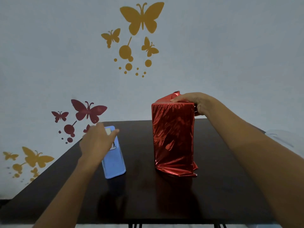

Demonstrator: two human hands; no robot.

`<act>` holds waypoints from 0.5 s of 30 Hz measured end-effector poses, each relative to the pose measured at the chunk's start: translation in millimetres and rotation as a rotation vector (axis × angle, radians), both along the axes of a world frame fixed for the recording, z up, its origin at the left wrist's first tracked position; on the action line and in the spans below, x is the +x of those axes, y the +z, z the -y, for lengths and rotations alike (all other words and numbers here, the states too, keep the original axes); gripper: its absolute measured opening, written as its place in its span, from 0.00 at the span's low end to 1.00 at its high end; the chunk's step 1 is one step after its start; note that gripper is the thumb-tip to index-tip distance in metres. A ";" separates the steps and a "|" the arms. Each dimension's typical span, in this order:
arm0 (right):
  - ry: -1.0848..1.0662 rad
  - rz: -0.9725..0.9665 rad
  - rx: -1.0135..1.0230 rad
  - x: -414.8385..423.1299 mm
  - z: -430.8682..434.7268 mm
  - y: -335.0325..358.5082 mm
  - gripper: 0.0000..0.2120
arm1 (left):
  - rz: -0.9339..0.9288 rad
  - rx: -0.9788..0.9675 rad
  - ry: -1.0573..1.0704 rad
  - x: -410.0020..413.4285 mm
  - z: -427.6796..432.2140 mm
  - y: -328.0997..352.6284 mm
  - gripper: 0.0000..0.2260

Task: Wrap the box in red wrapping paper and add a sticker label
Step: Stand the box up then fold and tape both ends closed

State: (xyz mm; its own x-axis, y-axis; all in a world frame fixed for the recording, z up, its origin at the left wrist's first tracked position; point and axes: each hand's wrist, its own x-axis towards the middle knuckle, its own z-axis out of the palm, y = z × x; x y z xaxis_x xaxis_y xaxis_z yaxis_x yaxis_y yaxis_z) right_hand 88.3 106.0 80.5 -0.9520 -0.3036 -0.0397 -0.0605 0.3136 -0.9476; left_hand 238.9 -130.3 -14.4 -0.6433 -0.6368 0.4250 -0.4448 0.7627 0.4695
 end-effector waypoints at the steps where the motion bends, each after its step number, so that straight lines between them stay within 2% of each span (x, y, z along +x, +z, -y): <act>1: 0.002 0.004 0.003 -0.4 1.1 -1.0 0.11 | 0.015 0.052 0.027 10.8 3.7 -15.7 0.28; 5: -0.004 -0.011 -0.001 -3.7 0.9 -2.5 0.10 | -0.047 0.431 0.002 29.8 -14.2 -50.1 0.43; 9: -0.015 0.002 -0.003 -6.6 1.8 -4.2 0.12 | -0.192 0.466 0.041 17.2 -44.6 -61.2 0.53; 11: -0.018 0.010 0.006 -6.2 2.6 -4.0 0.14 | -0.263 0.433 0.099 5.1 -52.3 -69.0 0.50; 13: -0.015 0.019 0.003 -5.0 3.2 -4.5 0.15 | -0.324 0.407 0.132 0.7 -49.5 -72.5 0.39; 15: -0.022 0.025 -0.017 -5.1 3.2 -5.3 0.14 | -0.297 0.428 0.105 1.6 -35.5 -72.5 0.31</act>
State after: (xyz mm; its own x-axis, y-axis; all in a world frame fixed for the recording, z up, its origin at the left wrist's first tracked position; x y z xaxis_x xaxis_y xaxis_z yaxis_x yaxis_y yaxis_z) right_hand 83.2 102.8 75.2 -0.9572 -0.2835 -0.0589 -0.0298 0.2988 -0.9539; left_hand 240.5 -94.8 -86.9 -0.4584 -0.8477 0.2669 -0.3091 0.4337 0.8464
